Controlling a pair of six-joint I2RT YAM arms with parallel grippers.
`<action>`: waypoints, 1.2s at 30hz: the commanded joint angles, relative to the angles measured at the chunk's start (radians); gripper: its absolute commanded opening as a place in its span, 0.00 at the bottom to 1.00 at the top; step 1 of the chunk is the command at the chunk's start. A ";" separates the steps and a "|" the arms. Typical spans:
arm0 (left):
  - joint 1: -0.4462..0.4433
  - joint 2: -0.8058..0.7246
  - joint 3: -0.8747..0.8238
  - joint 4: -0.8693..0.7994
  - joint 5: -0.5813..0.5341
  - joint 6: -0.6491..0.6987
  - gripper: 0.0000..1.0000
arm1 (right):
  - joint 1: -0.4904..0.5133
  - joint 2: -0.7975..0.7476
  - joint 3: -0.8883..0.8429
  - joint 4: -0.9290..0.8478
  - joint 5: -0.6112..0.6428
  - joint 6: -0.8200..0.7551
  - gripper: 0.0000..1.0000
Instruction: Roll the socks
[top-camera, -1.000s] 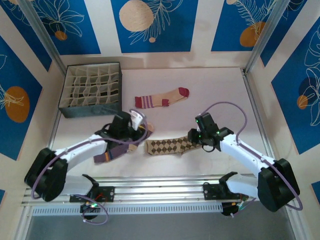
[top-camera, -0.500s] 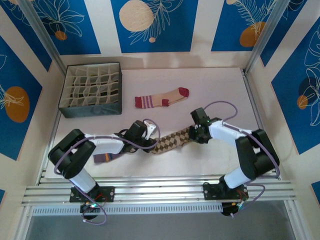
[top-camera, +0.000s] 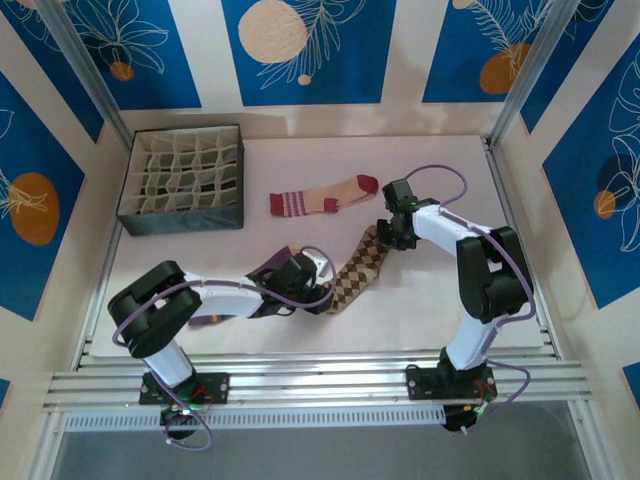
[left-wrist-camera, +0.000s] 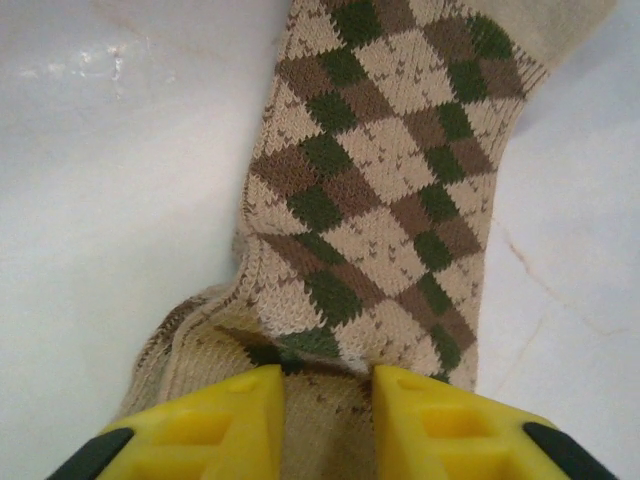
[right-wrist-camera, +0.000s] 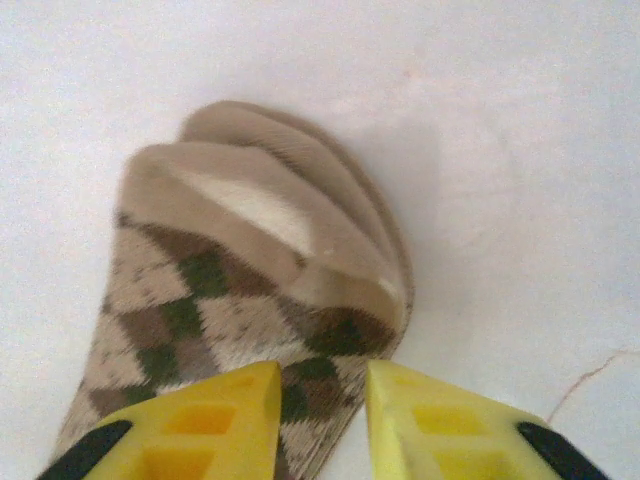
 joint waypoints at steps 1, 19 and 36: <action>0.014 -0.044 0.022 -0.069 -0.007 -0.047 0.33 | 0.070 -0.148 -0.066 0.015 0.033 -0.089 0.32; 0.414 -0.225 -0.116 -0.109 0.233 -0.082 0.39 | 0.809 -0.167 -0.211 0.125 0.302 -0.130 0.43; 0.428 -0.273 -0.116 -0.180 0.224 0.049 0.39 | 0.852 0.010 -0.169 0.080 0.307 -0.116 0.12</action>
